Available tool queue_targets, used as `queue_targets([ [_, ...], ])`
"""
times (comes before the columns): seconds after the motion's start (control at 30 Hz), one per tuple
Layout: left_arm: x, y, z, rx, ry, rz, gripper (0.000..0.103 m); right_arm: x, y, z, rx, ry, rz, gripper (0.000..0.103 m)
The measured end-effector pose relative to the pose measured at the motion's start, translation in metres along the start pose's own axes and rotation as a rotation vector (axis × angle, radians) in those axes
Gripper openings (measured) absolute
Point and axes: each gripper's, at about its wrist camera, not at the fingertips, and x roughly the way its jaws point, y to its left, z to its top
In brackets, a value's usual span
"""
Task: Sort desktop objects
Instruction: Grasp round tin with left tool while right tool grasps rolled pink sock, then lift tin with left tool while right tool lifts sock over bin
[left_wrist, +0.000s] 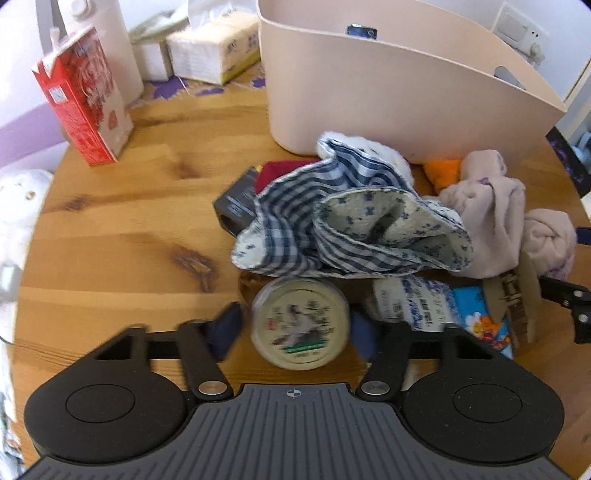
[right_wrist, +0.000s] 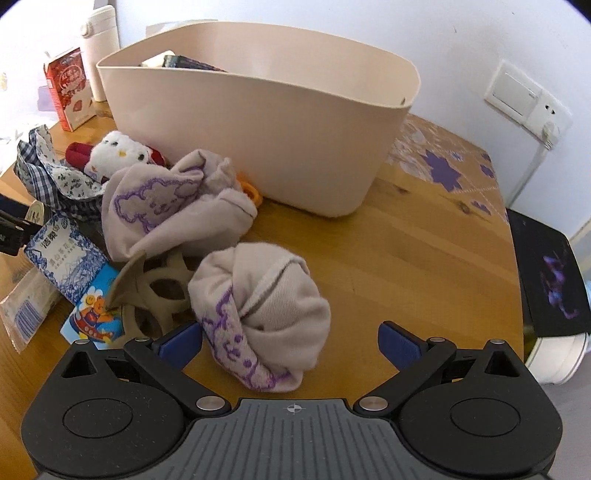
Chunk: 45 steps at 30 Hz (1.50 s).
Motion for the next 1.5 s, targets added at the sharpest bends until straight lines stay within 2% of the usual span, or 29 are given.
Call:
queue_targets([
  [0.1,-0.001,-0.002,-0.003,0.011,-0.008,0.001,0.055,0.0,0.0,0.0,0.002,-0.013,0.029,0.09],
  [0.23,-0.003,0.002,-0.006,0.003,-0.012,-0.017,0.055,0.001,0.001,-0.001,0.025,-0.008,0.048,0.063],
  [0.37,-0.007,0.006,-0.009,-0.009,-0.014,-0.027,0.055,-0.002,0.003,-0.001,0.035,-0.017,0.055,0.054],
  [0.77,-0.03,0.006,-0.018,0.015,-0.034,-0.066,0.055,-0.016,0.002,-0.007,0.079,-0.031,0.041,0.05],
  [0.93,-0.043,0.013,-0.026,0.017,-0.055,-0.053,0.055,-0.031,0.005,-0.011,0.095,-0.053,0.031,0.049],
  [1.07,-0.05,0.024,-0.024,-0.001,-0.086,-0.058,0.055,-0.043,0.007,-0.013,0.108,-0.072,0.021,0.049],
  [1.5,-0.094,0.028,-0.002,0.029,-0.207,-0.09,0.055,-0.084,0.006,-0.022,0.162,-0.139,-0.046,0.049],
])
